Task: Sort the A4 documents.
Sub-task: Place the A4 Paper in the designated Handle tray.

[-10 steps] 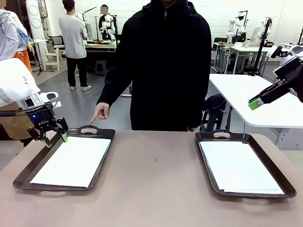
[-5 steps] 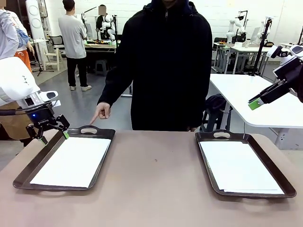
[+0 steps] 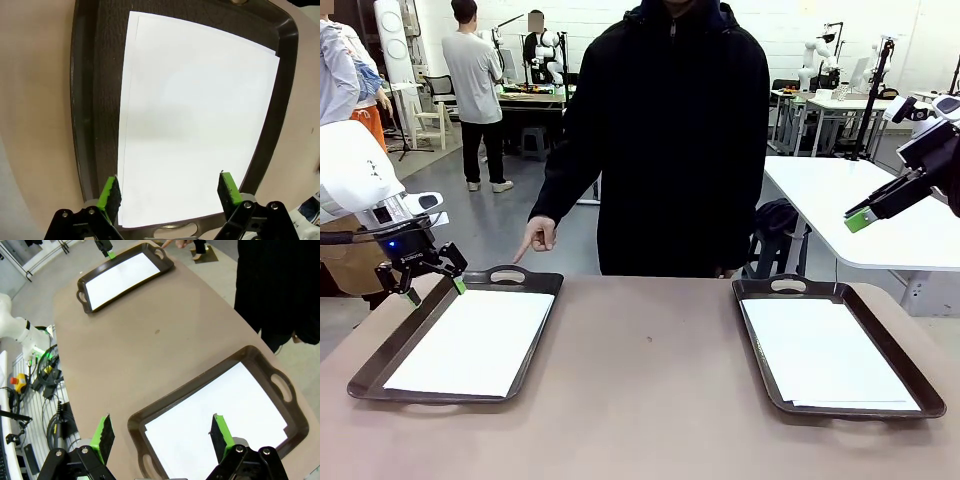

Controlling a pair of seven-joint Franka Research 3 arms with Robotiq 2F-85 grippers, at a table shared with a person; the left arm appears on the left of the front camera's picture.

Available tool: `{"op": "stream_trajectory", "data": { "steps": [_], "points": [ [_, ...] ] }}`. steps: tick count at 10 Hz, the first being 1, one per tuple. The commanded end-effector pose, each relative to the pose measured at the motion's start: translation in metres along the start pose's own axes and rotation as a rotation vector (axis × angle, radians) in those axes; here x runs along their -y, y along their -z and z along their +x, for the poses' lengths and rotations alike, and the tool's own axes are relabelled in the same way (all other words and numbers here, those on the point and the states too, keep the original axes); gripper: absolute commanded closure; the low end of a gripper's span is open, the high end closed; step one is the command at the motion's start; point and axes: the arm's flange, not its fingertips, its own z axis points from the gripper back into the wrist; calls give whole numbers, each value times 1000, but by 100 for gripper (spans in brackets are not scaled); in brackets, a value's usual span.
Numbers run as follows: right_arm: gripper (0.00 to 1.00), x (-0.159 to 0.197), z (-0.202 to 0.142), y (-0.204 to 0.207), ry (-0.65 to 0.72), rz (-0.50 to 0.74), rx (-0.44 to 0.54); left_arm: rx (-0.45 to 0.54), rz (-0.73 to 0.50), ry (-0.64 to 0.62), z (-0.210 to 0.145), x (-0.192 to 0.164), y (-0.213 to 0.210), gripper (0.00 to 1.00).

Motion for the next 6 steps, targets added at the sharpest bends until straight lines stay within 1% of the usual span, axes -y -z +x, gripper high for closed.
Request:
{"op": "stream_trajectory", "data": {
  "steps": [1,6],
  "points": [
    [0,-1,0,1,-1,4,-2,0,4,13,0,0,-1,0],
    [0,-1,0,1,-1,4,-2,0,4,13,0,0,-1,0]
  ]
}}
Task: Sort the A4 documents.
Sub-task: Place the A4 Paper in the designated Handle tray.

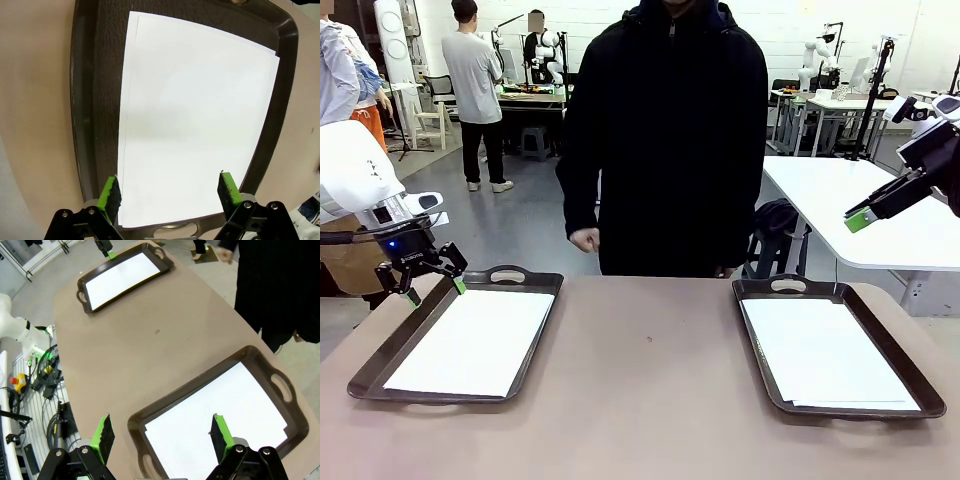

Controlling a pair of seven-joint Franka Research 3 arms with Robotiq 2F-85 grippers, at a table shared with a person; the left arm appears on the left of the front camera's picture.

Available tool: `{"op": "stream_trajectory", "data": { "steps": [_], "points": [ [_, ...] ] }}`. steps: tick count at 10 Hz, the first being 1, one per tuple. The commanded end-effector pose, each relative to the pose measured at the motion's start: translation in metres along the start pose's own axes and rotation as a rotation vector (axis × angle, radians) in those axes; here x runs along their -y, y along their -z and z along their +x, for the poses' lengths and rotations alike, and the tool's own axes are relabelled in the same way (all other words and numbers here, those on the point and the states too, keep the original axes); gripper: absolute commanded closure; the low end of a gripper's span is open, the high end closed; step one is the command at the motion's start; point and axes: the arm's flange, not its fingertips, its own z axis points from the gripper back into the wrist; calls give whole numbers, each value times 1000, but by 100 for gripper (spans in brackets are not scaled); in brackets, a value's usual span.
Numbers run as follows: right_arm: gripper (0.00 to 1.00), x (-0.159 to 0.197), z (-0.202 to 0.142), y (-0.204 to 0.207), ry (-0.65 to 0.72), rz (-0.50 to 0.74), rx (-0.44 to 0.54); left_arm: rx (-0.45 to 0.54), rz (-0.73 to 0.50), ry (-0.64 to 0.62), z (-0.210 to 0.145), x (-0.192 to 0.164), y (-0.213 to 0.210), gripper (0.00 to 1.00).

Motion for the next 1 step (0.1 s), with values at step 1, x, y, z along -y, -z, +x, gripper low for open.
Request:
{"op": "stream_trajectory", "data": {
  "steps": [1],
  "points": [
    [0,-1,0,1,-1,4,-2,0,4,13,0,0,-1,0]
  ]
}}
